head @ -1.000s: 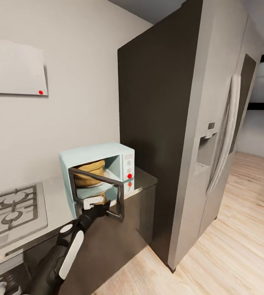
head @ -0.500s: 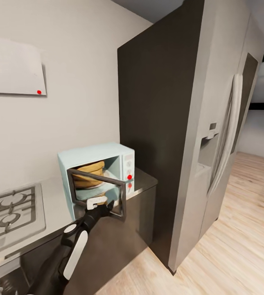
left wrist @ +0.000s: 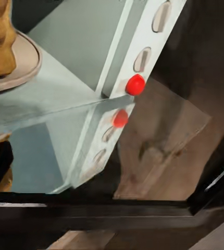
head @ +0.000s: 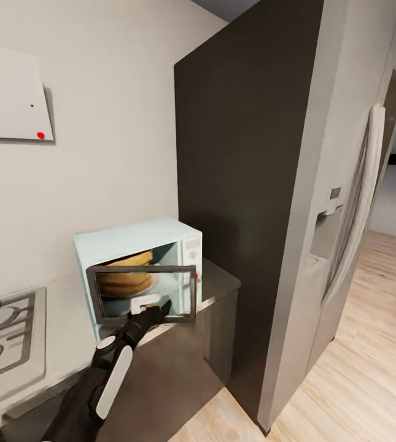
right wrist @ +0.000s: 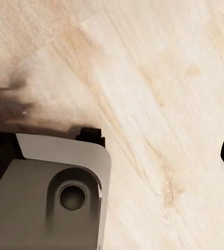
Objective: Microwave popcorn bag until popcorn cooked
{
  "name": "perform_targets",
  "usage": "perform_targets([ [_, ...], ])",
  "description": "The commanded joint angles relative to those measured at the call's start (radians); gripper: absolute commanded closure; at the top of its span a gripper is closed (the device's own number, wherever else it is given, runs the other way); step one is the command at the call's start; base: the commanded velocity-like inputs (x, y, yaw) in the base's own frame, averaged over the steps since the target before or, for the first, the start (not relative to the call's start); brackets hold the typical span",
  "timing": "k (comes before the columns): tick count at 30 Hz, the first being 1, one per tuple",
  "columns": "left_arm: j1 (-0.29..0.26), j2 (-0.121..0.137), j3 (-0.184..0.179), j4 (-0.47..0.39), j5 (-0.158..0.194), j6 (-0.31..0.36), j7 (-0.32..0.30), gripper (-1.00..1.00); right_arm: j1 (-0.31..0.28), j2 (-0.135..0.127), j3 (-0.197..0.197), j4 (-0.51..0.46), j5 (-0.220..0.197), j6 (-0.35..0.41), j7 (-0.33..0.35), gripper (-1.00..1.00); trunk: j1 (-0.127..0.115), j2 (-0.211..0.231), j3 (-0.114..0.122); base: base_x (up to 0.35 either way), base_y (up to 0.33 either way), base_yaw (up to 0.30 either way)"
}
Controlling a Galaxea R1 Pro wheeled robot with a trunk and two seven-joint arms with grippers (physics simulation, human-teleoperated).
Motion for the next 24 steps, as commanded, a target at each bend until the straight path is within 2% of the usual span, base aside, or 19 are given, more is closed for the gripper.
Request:
perform_targets([
  [1, -0.001, 0.0, 0.001, -0.001, 0.005, 0.005, 0.0, -1.0, -0.001, -0.001, -0.008, 0.002, 0.008, -0.002, 0.002, -1.0, 0.001, -0.001, -0.001, 0.287, 0.0, 0.0],
  [13, -0.001, 0.0, 0.001, 0.0, 0.004, 0.004, 0.0, -1.0, -0.001, -0.005, -0.008, 0.002, 0.007, -0.004, 0.001, -1.0, 0.001, -0.001, -0.001, 0.245, 0.0, 0.0],
  [24, -0.001, 0.001, 0.002, 0.002, 0.004, 0.004, 0.0, -1.0, -0.001, -0.005, -0.008, 0.002, 0.007, -0.014, 0.002, -1.0, 0.001, -0.001, -0.001, 0.108, 0.0, 0.0],
])
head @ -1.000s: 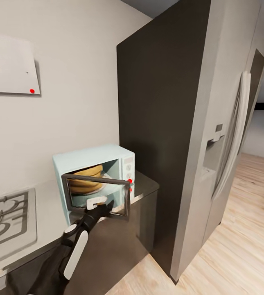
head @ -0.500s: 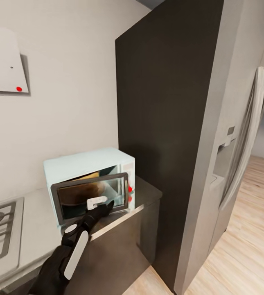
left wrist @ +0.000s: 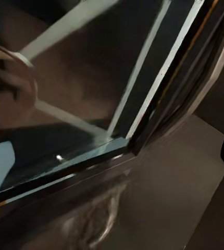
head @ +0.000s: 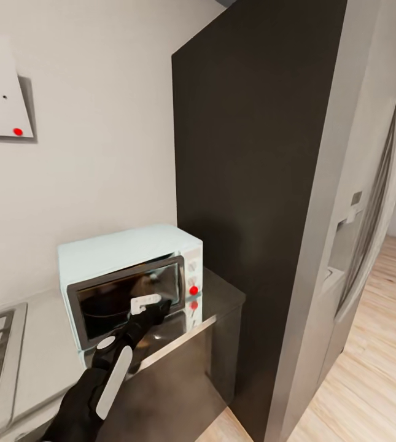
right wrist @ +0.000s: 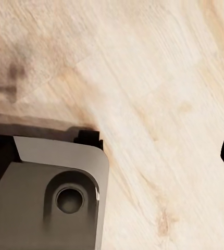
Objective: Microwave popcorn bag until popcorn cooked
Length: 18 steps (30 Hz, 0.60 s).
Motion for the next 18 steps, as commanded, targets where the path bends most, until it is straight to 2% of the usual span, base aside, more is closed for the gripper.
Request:
perform_targets([
  [1, -0.001, 0.0, 0.001, -0.001, 0.007, 0.006, -0.001, -1.0, -0.001, -0.001, -0.008, 0.003, 0.008, -0.003, 0.002, -1.0, 0.0, -0.001, -0.001, 0.087, 0.0, 0.0],
  [18, -0.001, 0.0, 0.001, -0.002, 0.007, 0.006, -0.001, -1.0, -0.001, -0.001, -0.008, 0.002, 0.008, -0.003, 0.002, -1.0, 0.0, -0.001, -0.001, 0.083, 0.0, 0.0],
])
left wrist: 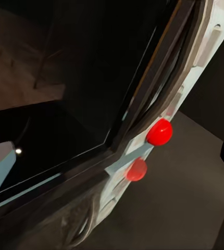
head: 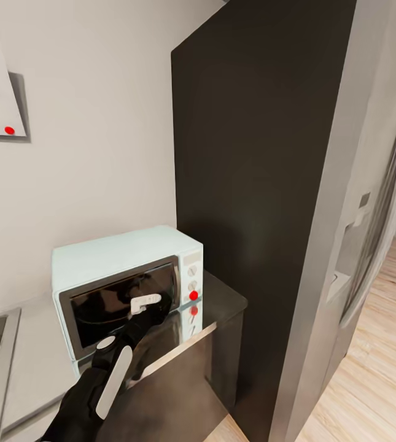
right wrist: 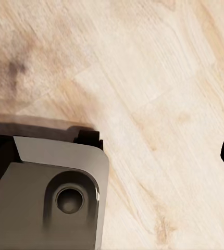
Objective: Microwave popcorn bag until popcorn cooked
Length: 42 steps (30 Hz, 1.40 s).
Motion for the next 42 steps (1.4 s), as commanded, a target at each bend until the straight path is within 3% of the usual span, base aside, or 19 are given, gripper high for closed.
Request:
perform_targets([
  [1, -0.001, 0.0, 0.003, -0.002, -0.001, 0.006, 0.004, -1.0, -0.001, -0.001, -0.008, 0.003, 0.008, -0.003, 0.002, -1.0, 0.0, -0.001, -0.001, 0.018, 0.0, 0.0],
  [7, -0.001, -0.001, 0.006, -0.024, 0.0, 0.008, 0.006, -1.0, -0.001, -0.001, -0.008, 0.003, 0.008, -0.003, 0.002, -1.0, 0.0, -0.001, -0.001, -0.034, 0.0, 0.0],
  [11, -0.001, -0.001, 0.005, -0.08, 0.001, 0.021, 0.005, -1.0, -0.001, -0.001, -0.008, 0.003, 0.008, -0.002, 0.002, -1.0, 0.0, -0.001, -0.001, -0.291, 0.0, 0.0],
  [19, -0.001, -0.002, 0.002, -0.09, 0.002, 0.026, 0.004, -1.0, -0.001, -0.001, -0.008, 0.002, 0.009, -0.003, 0.002, -1.0, 0.0, -0.001, -0.001, -0.337, 0.0, 0.0],
  [21, -0.001, -0.022, -0.013, -0.083, 0.006, 0.031, 0.005, -1.0, -0.001, -0.002, -0.008, 0.002, 0.009, -0.003, 0.002, -1.0, 0.0, -0.001, -0.001, -0.343, 0.0, 0.0],
  [23, -0.001, -0.041, -0.046, -0.068, 0.007, 0.083, 0.03, -1.0, -0.001, -0.001, -0.008, 0.002, 0.009, -0.008, 0.002, -1.0, 0.0, -0.001, -0.001, -0.345, 0.0, 0.0],
  [25, -0.001, -0.049, -0.059, -0.056, 0.014, 0.188, 0.089, -1.0, -0.001, -0.001, -0.008, 0.002, 0.009, -0.011, 0.005, -1.0, 0.0, -0.001, -0.001, -0.346, 0.0, 0.0],
  [28, -0.001, -0.056, -0.062, 0.091, 0.016, 0.234, 0.116, -1.0, -0.001, -0.001, -0.008, 0.002, 0.009, -0.011, 0.01, -1.0, 0.0, -0.001, -0.001, -0.347, 0.0, 0.0],
  [32, -0.001, -0.054, -0.06, 0.288, 0.014, 0.236, 0.121, -1.0, -0.001, 0.0, -0.008, 0.003, 0.011, -0.009, 0.011, -1.0, 0.0, -0.001, -0.001, -0.347, 0.0, 0.0],
  [36, -0.001, -0.054, -0.06, 0.405, 0.016, 0.236, 0.121, -1.0, -0.001, -0.001, -0.008, 0.003, 0.011, -0.006, 0.01, -1.0, 0.0, -0.001, -0.001, -0.347, 0.0, 0.0],
  [39, -0.001, -0.055, -0.058, 0.563, 0.015, 0.232, 0.122, -1.0, -0.001, 0.005, -0.007, 0.003, 0.011, -0.004, 0.01, -1.0, 0.0, -0.001, -0.001, -0.347, 0.0, 0.0],
  [41, -0.001, -0.054, -0.056, 0.674, 0.018, 0.196, 0.122, -1.0, 0.002, 0.006, -0.007, 0.003, 0.012, -0.005, 0.01, -1.0, 0.0, -0.001, -0.001, -0.347, 0.0, 0.0],
  [42, -0.001, -0.055, -0.055, 0.753, 0.027, 0.133, 0.122, -1.0, 0.007, 0.007, -0.007, 0.003, 0.012, -0.007, 0.01, -1.0, 0.0, -0.001, -0.001, -0.347, 0.0, 0.0],
])
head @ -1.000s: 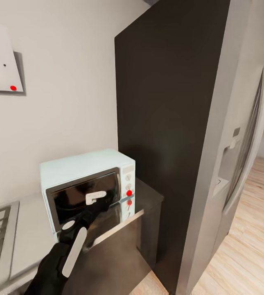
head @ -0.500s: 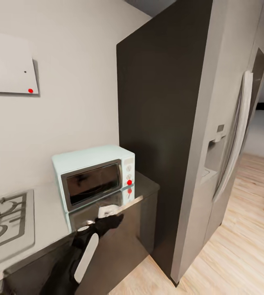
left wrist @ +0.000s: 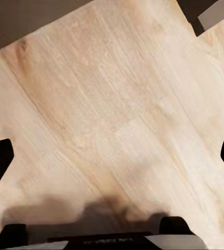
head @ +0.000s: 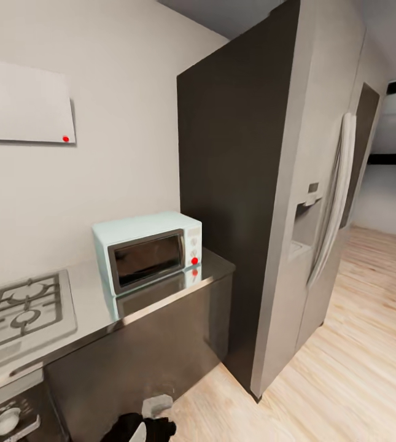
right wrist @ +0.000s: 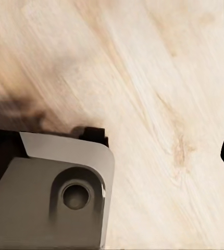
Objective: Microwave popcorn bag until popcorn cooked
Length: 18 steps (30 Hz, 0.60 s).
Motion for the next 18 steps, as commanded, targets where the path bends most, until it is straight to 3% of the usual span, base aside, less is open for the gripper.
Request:
perform_targets([
  [1, -0.001, 0.0, -0.006, 0.097, 0.027, -0.091, 0.01, -1.0, 0.002, 0.001, -0.008, 0.003, 0.008, -0.004, 0.002, -1.0, -0.001, -0.001, -0.001, -0.339, 0.0, 0.0],
  [3, -0.001, -0.001, -0.005, 0.237, 0.047, -0.213, 0.01, -1.0, 0.004, 0.002, -0.008, 0.003, 0.008, -0.005, 0.002, -1.0, -0.001, -0.001, -0.001, -0.321, 0.0, 0.0],
  [5, -0.001, -0.001, -0.004, 0.364, 0.054, -0.274, 0.007, -1.0, 0.005, 0.002, -0.008, 0.003, 0.008, -0.005, 0.003, -1.0, -0.001, -0.001, -0.001, -0.308, 0.0, 0.0],
  [6, 0.0, -0.002, -0.001, 0.466, 0.077, -0.301, -0.001, -1.0, 0.005, 0.002, -0.008, 0.003, 0.008, -0.005, 0.003, -1.0, -0.001, -0.001, -0.001, -0.303, 0.0, 0.0],
  [8, 0.004, 0.0, 0.0, 0.483, 0.124, -0.308, -0.003, -1.0, 0.005, 0.001, -0.008, 0.003, 0.008, -0.004, 0.003, -1.0, -0.001, -0.001, -0.001, -0.215, 0.0, 0.0],
  [10, 0.006, 0.003, -0.001, 0.486, 0.148, -0.318, -0.005, -1.0, 0.005, 0.001, -0.008, 0.003, 0.008, -0.005, 0.003, -1.0, -0.001, -0.001, -0.001, -0.062, 0.0, 0.0],
  [18, 0.13, 0.032, -0.004, 0.487, 0.149, -0.354, -0.006, -1.0, 0.005, 0.001, -0.009, 0.003, 0.008, -0.007, 0.001, -1.0, -0.001, -0.001, -0.001, -0.006, 0.0, 0.0],
])
